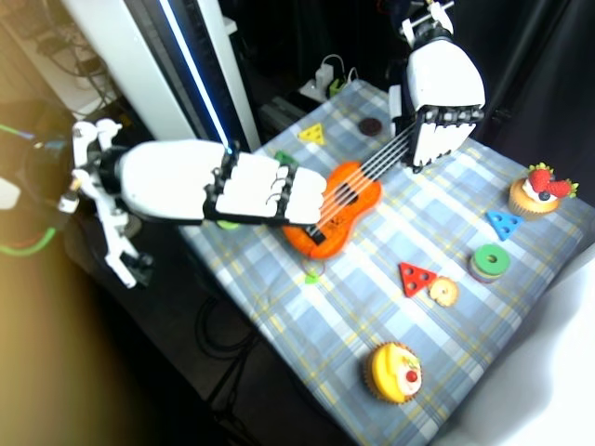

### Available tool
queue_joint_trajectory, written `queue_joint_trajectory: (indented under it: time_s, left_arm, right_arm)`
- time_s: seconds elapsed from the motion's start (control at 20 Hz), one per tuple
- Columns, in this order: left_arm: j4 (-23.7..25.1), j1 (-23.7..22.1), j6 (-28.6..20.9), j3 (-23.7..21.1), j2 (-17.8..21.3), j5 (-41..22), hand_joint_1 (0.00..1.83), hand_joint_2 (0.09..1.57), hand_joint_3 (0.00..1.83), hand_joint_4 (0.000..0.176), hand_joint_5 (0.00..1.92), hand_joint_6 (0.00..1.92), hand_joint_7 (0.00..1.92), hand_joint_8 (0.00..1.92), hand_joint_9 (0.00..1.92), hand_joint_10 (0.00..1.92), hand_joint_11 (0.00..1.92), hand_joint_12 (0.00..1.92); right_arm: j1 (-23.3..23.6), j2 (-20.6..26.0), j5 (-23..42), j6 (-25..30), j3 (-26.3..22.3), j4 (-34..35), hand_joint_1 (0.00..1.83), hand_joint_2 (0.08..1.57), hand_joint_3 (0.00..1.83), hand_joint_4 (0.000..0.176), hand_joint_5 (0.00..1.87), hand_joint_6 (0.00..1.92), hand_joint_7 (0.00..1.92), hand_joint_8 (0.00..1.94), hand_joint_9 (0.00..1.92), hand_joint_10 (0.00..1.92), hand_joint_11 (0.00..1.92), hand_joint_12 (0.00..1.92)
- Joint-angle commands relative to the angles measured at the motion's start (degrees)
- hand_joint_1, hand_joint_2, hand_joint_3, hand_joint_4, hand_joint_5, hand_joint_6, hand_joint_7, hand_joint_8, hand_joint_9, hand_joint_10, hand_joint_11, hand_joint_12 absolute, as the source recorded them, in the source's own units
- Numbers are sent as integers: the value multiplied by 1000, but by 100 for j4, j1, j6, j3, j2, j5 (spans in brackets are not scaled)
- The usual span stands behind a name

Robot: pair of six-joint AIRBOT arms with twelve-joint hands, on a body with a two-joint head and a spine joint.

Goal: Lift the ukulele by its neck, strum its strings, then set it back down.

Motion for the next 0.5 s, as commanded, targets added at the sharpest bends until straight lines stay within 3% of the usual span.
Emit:
queue_joint_trajectory:
  time_s: [0.0,0.05,0.1,0.15,0.2,0.25,0.3,0.35,0.4,0.45]
  left_arm:
    - [47,-100,-2,20,-22,-575,1093,1244,7,0,740,1413,1060,1921,1295,1921,1435,1921]
    - [59,-105,-1,19,-21,-560,1090,1247,8,0,735,1415,1066,1921,1287,1921,1427,1921]
    - [69,-107,0,19,-21,-556,1089,1248,7,0,734,1416,1067,1921,1285,1921,1425,1921]
    - [76,-108,0,18,-21,-556,1085,1252,8,0,726,1425,1049,1921,1272,1921,1419,1921]
    - [80,-108,0,16,-24,-560,1073,1270,15,0,693,1484,1017,1921,1243,1921,1398,1921]
    - [81,-108,0,16,-28,-564,1073,1270,11,0,694,1477,1028,1921,1280,1921,1412,1921]
    - [87,-109,0,13,-29,-569,1073,1270,11,0,694,1477,1028,1921,1280,1921,1412,1921]
    - [89,-109,0,11,-29,-575,1083,1258,3,0,718,1439,1038,1921,1295,1921,1407,1921]
    - [90,-112,0,8,-28,-585,1085,1255,2,0,725,1428,1045,1921,1297,1921,1396,1921]
    - [94,-116,0,6,-28,-592,1086,1260,3,0,716,1444,1034,1921,1294,1921,1384,1921]
  right_arm:
    - [142,29,557,18,12,16,1130,837,1195,33,403,1,182,4,70,9,0,339]
    - [248,9,421,21,15,-89,1160,817,1191,53,431,6,228,3,115,17,0,644]
    - [324,-17,308,34,24,-196,1156,811,1203,57,440,4,240,1,129,14,0,814]
    - [375,-39,239,52,30,-271,1229,794,1236,85,467,9,252,2,135,11,0,817]
    - [438,-74,162,72,42,-357,1286,765,1289,42,421,1,210,0,124,4,0,742]
    - [482,-106,89,94,58,-428,1222,815,1234,11,371,2,185,0,155,19,0,1012]
    - [531,-144,3,118,80,-490,1222,815,1234,11,371,2,185,0,155,19,0,1012]
    - [558,-168,-45,153,100,-538,1111,883,1163,7,329,9,168,2,137,16,0,1239]
    - [595,-201,-106,237,131,-629,1030,908,1090,0,283,1,118,0,60,2,0,1297]
    - [618,-224,-141,276,148,-673,1006,926,1024,0,309,7,104,0,40,3,0,1094]
